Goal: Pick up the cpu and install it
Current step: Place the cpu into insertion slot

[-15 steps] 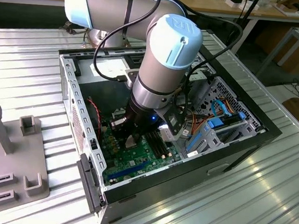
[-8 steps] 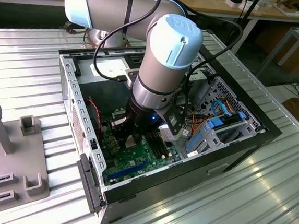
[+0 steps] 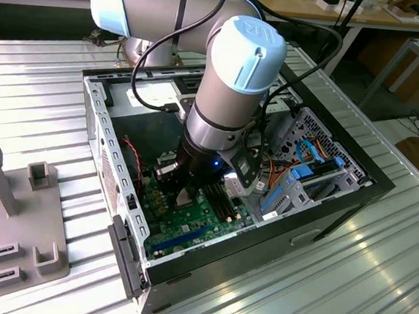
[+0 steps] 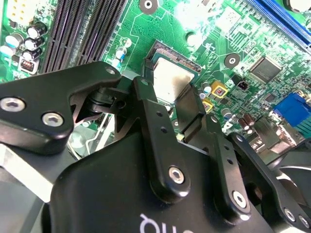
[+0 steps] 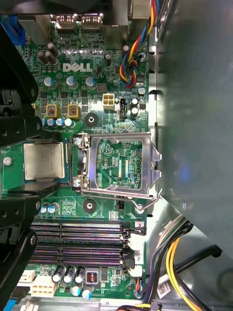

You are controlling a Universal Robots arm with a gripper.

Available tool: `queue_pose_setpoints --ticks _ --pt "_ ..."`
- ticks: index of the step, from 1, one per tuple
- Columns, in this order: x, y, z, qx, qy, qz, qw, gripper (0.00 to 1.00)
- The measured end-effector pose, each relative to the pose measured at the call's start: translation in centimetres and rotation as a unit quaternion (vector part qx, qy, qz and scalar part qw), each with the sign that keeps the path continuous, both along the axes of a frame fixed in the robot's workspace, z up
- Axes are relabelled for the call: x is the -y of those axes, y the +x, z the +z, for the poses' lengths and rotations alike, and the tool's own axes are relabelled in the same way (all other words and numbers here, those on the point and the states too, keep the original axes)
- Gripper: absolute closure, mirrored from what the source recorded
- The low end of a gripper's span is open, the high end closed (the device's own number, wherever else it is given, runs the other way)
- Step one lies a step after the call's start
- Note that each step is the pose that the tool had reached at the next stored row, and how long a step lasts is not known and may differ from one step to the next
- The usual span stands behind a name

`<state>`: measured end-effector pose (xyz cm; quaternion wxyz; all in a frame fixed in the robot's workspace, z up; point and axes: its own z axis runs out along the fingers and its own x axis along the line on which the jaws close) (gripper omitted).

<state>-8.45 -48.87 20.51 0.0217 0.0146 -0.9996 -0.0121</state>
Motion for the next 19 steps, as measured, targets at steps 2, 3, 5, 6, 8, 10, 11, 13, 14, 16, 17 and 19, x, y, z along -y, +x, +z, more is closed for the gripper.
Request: queue_pose_setpoints --ticks 2,3,5,6,8,10,11,13,14,16,17,19 --pt "0.00 0.00 0.00 0.0000 0.0000 -0.001 1.00000 0.56" --pt "0.00 0.00 0.00 0.0000 0.0000 -0.004 0.99999 0.56" --pt "0.00 0.00 -0.02 0.0000 0.0000 -0.008 0.99997 0.56" --pt "0.00 0.00 -0.03 0.0000 0.0000 -0.010 0.99995 0.56" --pt "0.01 -0.01 -0.05 0.0000 0.0000 -0.014 0.99990 0.56" --pt "0.06 -0.02 -0.06 0.0000 0.0000 -0.017 0.99985 0.56" --pt "0.12 -0.01 -0.06 0.0000 0.0000 -0.018 0.99984 0.56" --pt "0.15 0.00 -0.10 0.0000 0.0001 -0.019 0.99983 0.56" --pt "0.15 0.00 -0.11 0.0000 0.0000 -0.019 0.99982 0.56" --pt "0.15 0.00 -0.16 0.0000 0.0000 -0.023 0.99974 0.56" --pt "0.15 0.00 -0.17 0.0000 0.0000 -0.024 0.99970 0.56" --pt "0.15 0.00 -0.19 0.0000 0.0000 -0.026 0.99966 0.56"
